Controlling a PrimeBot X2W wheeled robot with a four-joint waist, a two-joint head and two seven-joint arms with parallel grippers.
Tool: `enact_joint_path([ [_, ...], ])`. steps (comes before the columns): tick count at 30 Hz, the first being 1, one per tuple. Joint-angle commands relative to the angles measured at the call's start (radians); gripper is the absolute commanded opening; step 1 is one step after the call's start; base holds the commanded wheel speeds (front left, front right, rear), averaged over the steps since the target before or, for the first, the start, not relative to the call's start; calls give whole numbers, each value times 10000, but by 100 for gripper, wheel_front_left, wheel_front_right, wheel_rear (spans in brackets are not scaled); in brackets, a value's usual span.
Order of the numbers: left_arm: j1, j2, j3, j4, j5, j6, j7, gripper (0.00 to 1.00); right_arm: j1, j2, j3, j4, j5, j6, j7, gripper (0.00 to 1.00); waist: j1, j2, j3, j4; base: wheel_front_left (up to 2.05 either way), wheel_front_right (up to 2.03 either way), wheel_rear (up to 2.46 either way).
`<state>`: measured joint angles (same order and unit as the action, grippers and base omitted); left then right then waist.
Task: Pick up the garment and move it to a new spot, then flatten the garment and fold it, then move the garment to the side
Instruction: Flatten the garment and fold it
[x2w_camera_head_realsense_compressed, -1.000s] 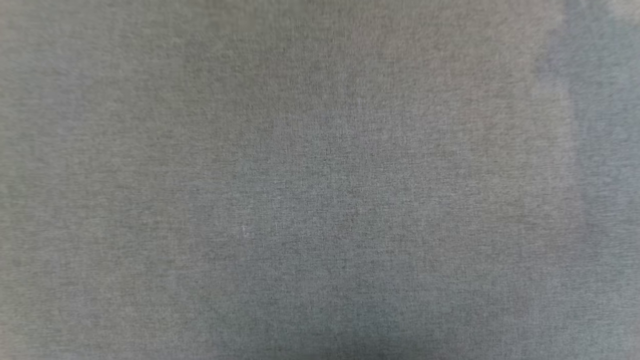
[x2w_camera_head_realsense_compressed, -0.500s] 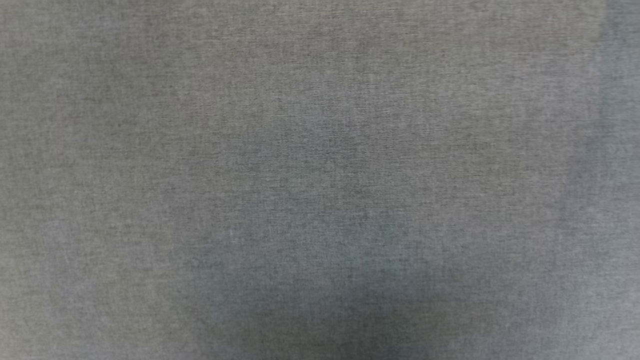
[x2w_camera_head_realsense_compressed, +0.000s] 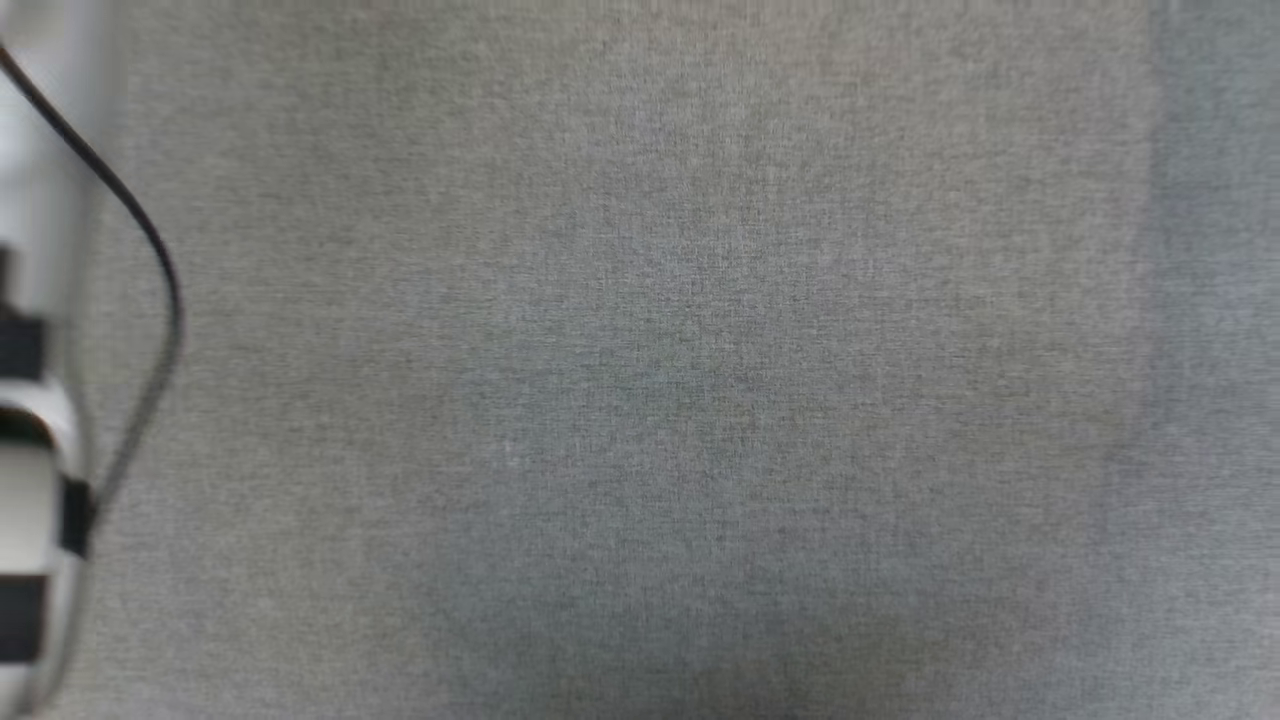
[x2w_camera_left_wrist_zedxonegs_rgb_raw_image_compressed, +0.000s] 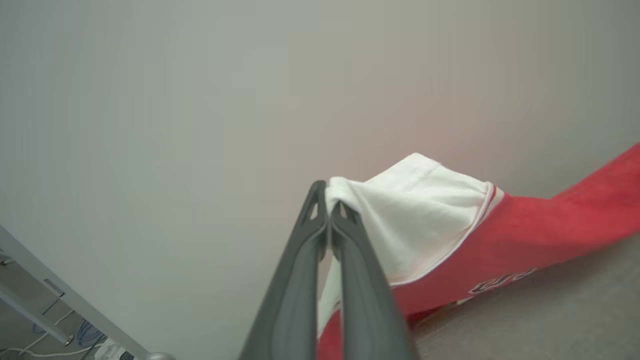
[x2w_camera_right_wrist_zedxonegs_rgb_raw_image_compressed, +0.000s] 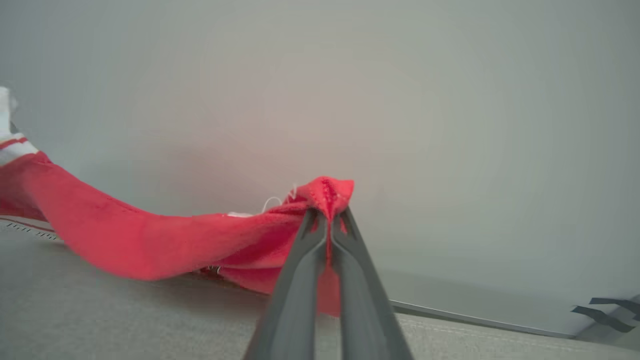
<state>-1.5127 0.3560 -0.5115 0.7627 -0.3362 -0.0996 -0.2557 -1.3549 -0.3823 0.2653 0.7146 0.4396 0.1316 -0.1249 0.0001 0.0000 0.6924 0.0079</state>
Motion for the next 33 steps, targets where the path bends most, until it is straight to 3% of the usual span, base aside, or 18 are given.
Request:
enact_joint_path([
  [1, 742, -78, 57, -328, -62, 116, -55, 0, 536, -41, 163, -36, 232, -9, -180, 0, -1, 0, -707, 137, 0, 0, 0],
  [8, 4307, -39, 294, -1513, -363, 551, -58, 0, 2856, -236, 1089, -398, 1307, -9, -528, 0, -1, 0, -2093, 276, 0, 0, 0],
  [16, 7813, 163, 749, -2447, -798, 946, -59, 0, 5123, -710, 1937, -839, 2682, -9, -191, 0, -1, 0, -3343, 493, 0, 0, 0],
  [20, 9191, 376, 661, -2800, -960, 642, -60, 0, 6080, -922, 2327, -922, 3343, -9, 223, 0, -1, 0, -3868, 552, 0, 0, 0],
  [33, 11946, 1339, 146, -4222, -1167, 565, 699, 0, 8740, -1636, 2490, -1895, 5176, -9, 1095, 0, -1, 0, -5140, 654, 0, 0, 0],
])
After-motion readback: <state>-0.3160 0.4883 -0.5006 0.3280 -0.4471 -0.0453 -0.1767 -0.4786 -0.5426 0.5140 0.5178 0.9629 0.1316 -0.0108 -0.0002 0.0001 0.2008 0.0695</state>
